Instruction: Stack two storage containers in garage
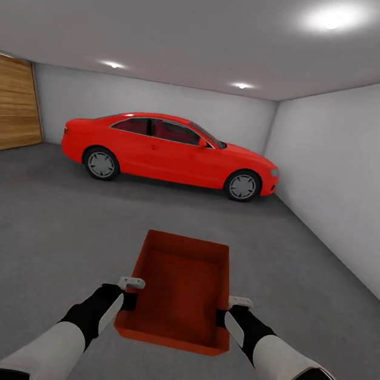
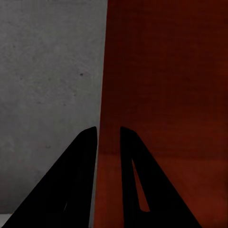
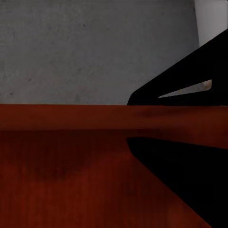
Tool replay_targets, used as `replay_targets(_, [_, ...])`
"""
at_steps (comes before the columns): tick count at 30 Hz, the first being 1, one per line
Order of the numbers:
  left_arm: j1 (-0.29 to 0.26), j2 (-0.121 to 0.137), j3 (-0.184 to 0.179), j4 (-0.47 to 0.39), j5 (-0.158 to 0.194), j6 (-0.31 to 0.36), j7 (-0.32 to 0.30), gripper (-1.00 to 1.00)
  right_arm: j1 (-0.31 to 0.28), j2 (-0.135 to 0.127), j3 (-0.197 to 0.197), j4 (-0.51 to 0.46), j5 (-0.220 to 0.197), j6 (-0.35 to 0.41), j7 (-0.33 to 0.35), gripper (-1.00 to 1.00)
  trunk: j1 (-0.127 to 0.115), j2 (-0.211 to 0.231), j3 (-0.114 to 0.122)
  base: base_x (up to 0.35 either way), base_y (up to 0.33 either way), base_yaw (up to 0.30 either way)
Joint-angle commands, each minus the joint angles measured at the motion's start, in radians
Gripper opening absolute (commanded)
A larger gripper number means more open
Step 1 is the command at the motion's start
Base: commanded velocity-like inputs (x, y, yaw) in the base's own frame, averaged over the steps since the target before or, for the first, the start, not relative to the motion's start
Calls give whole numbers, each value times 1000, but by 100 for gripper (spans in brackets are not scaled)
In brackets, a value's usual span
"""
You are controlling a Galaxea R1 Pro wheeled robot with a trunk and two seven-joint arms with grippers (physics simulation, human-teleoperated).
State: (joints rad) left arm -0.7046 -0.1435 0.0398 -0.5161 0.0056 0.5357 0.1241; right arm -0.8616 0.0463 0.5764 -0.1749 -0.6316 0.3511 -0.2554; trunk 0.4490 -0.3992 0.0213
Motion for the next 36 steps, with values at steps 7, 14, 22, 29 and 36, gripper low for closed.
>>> replay_targets(7, [-1,-1,17,-7,-38,9,60,-100,1,0,57,-3,-46,0,-4,-100,1,-1,0,322,0,0])
replay_targets(14, [-1,-1,18,-7,-37,9,60,-100,1,0,57,-3,-46,0,-4,-100,1,-1,0,322,0,0])
replay_targets(22, [-1,0,20,-7,-37,9,60,-100,1,0,57,-3,-46,0,-4,-100,1,-1,0,322,0,0])
replay_targets(29, [-1,0,20,-7,-38,9,60,-100,1,0,57,-3,-46,0,-4,-100,1,-1,0,322,0,0])
replay_targets(36, [-1,0,20,-7,-37,9,60,-100,1,0,57,-3,-46,0,-4,-100,1,-1,0,322,0,0])
